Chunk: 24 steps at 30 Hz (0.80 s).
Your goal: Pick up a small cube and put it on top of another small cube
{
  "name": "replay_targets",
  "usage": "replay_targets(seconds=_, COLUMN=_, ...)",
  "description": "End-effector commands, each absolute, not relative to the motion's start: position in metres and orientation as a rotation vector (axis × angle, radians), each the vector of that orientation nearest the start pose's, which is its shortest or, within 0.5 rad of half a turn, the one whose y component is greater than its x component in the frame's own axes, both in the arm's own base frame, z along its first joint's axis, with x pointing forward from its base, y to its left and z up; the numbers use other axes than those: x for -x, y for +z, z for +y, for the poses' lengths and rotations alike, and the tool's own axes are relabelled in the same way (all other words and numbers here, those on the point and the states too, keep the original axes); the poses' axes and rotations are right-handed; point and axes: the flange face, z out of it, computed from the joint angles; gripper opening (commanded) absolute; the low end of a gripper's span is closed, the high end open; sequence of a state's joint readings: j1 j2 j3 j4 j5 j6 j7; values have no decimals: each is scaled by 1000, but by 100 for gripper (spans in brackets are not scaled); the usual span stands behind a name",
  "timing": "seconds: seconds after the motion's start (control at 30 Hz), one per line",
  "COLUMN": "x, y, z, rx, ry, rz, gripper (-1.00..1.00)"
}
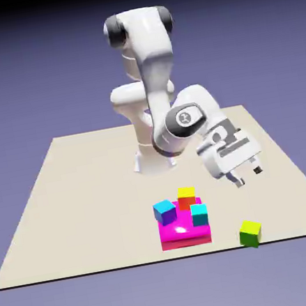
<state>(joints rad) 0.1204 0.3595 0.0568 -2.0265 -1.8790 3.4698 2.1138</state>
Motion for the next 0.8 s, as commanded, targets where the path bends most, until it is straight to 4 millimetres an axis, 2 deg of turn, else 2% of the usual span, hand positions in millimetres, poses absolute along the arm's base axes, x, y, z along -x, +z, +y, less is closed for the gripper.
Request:
replay_targets(seconds=0.0, x=-508, y=294, z=205, rx=2599, ry=-753, rz=-92, gripper=0)
replay_targets(seconds=0.2, x=-505, y=247, z=205, rx=2652, ry=-594, rz=-207, gripper=0)
replay_targets(seconds=0.43, x=-501, y=190, z=195, rx=2737, ry=-403, rz=-326, gripper=0)
replay_targets(seconds=0.5, x=-501, y=184, z=193, rx=2749, ry=-381, rz=-339, gripper=0)
replay_targets(seconds=0.67, x=-512, y=119, z=212, rx=2749, ry=-381, rz=-339, gripper=0)
replay_targets(seconds=0.7, x=-512, y=118, z=212, rx=2749, ry=-381, rz=-339, gripper=-100)
replay_targets(seconds=0.73, x=-512, y=118, z=212, rx=2749, ry=-381, rz=-339, gripper=-100)
replay_targets(seconds=0.77, x=-510, y=133, z=208, rx=2749, ry=-381, rz=-340, gripper=-100)
